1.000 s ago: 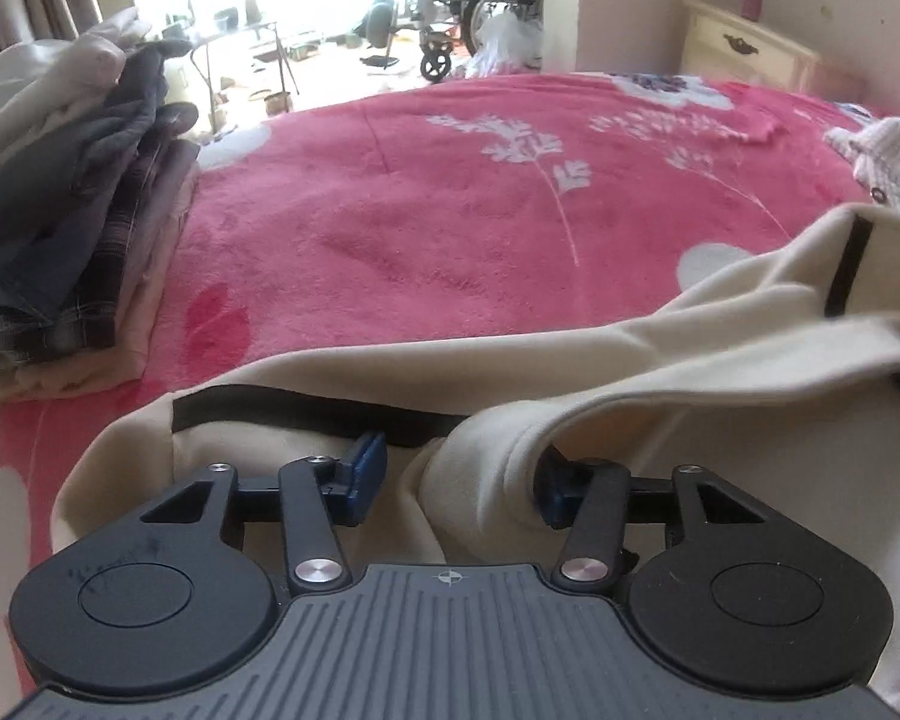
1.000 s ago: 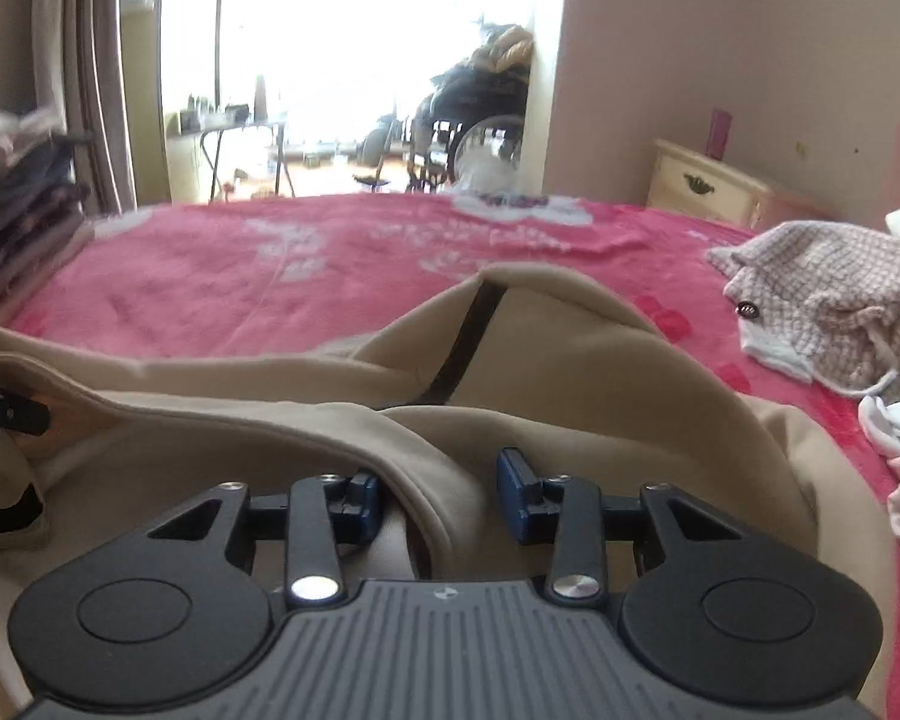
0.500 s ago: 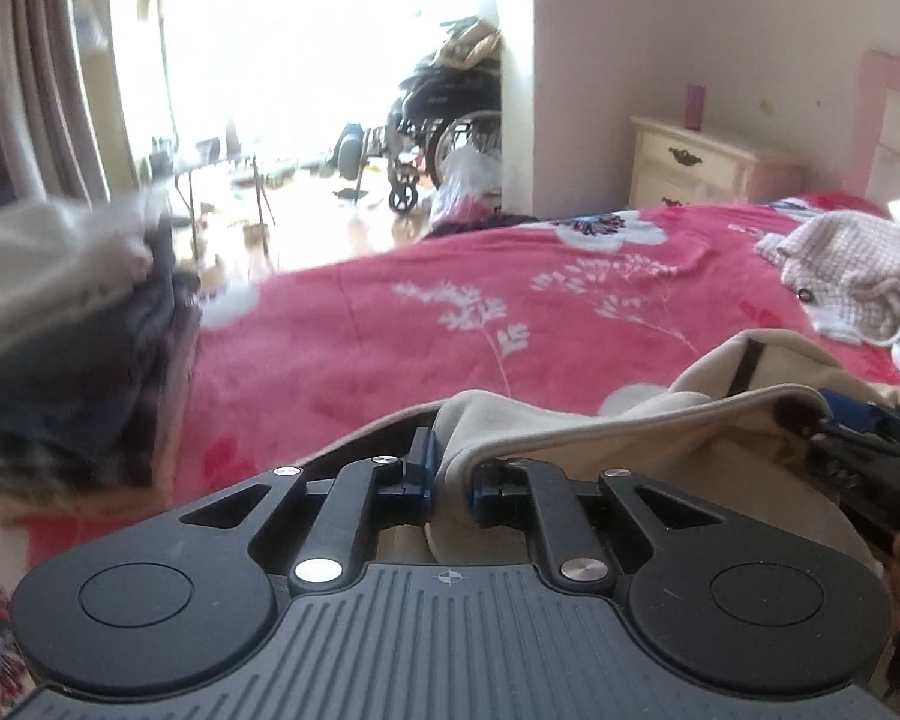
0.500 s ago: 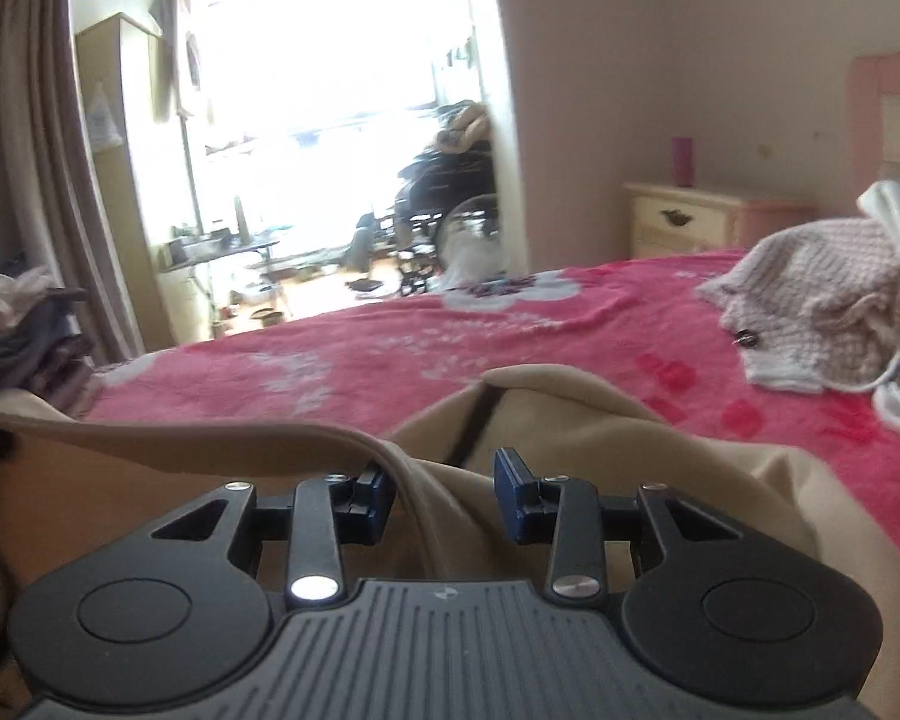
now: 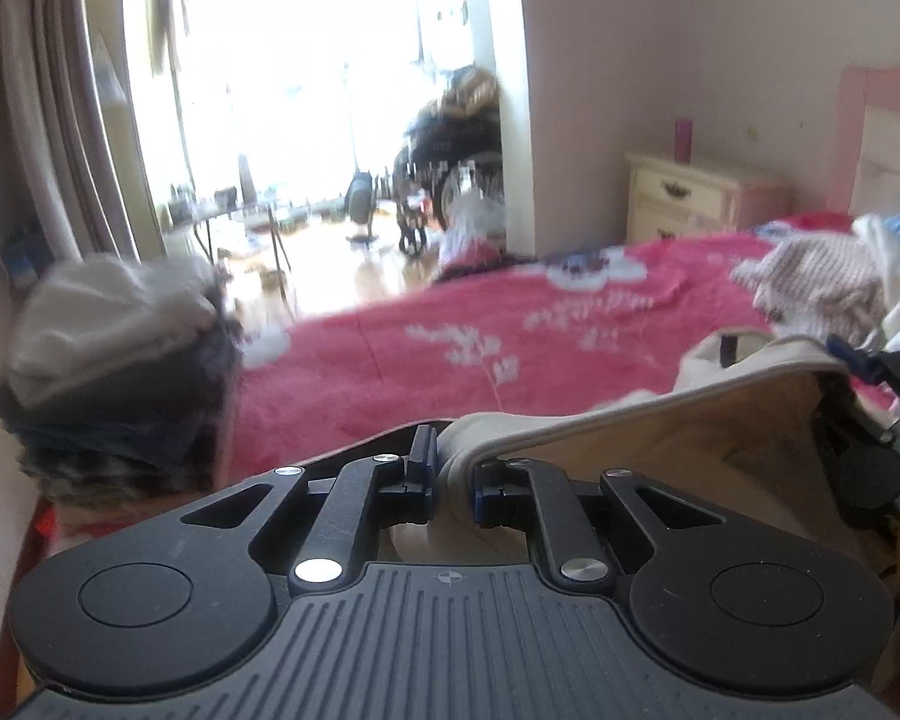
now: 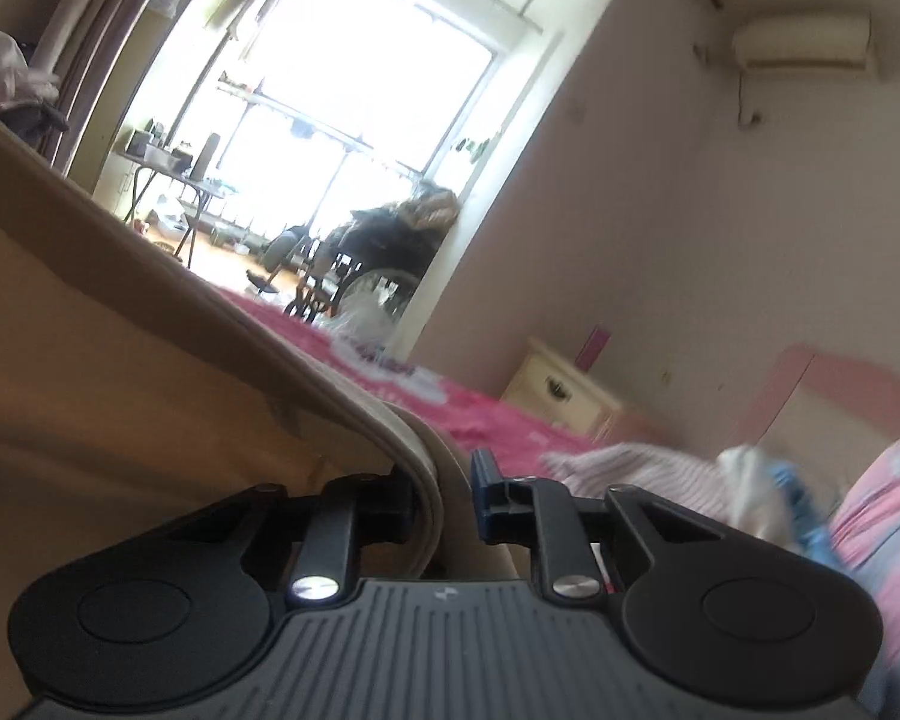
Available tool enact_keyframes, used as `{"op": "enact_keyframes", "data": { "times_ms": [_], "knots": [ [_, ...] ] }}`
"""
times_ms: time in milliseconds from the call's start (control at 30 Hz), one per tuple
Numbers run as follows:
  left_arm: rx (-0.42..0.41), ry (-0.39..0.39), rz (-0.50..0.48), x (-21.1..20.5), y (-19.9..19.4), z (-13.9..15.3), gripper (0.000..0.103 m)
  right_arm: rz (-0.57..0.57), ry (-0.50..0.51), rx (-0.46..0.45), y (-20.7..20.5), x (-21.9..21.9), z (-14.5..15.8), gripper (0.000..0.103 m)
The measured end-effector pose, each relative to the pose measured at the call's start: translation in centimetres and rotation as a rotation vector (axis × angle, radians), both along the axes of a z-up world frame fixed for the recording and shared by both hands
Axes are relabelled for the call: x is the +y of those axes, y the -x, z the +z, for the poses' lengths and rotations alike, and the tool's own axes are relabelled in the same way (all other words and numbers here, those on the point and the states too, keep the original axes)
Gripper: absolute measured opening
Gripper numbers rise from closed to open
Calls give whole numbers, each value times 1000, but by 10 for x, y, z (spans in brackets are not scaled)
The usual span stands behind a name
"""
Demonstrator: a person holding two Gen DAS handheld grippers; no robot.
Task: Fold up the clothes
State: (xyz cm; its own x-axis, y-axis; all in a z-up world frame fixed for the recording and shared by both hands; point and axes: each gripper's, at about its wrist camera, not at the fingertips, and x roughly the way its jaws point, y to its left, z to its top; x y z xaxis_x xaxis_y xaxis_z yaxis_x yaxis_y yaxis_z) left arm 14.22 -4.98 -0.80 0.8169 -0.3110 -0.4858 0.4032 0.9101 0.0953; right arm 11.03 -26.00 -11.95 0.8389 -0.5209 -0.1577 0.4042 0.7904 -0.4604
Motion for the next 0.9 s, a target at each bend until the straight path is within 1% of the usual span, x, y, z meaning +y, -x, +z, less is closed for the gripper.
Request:
{"op": "enact_keyframes", "data": {
  "times_ms": [133,167,233,400,533,667,767,833,900],
  "knots": [
    [-94,70,-3,24,43,45,11,5,-45,-152,51,10,59,12],
    [-118,89,-3,30,53,56,11,19,-39,-180,63,12,73,12],
    [-166,127,-7,40,72,79,11,49,-22,-233,88,17,101,11],
    [-301,233,-31,64,119,140,10,144,65,-339,137,18,177,9],
    [-402,313,-65,75,153,184,10,210,120,-422,174,16,246,9],
    [-499,367,-116,85,187,216,10,248,165,-522,216,17,306,9],
    [-520,412,-171,91,207,236,10,264,172,-591,244,16,338,9],
    [-543,426,-198,92,215,246,10,274,176,-637,263,16,359,9],
    [-565,437,-223,92,222,255,10,285,174,-661,275,14,372,9]
  ]
}}
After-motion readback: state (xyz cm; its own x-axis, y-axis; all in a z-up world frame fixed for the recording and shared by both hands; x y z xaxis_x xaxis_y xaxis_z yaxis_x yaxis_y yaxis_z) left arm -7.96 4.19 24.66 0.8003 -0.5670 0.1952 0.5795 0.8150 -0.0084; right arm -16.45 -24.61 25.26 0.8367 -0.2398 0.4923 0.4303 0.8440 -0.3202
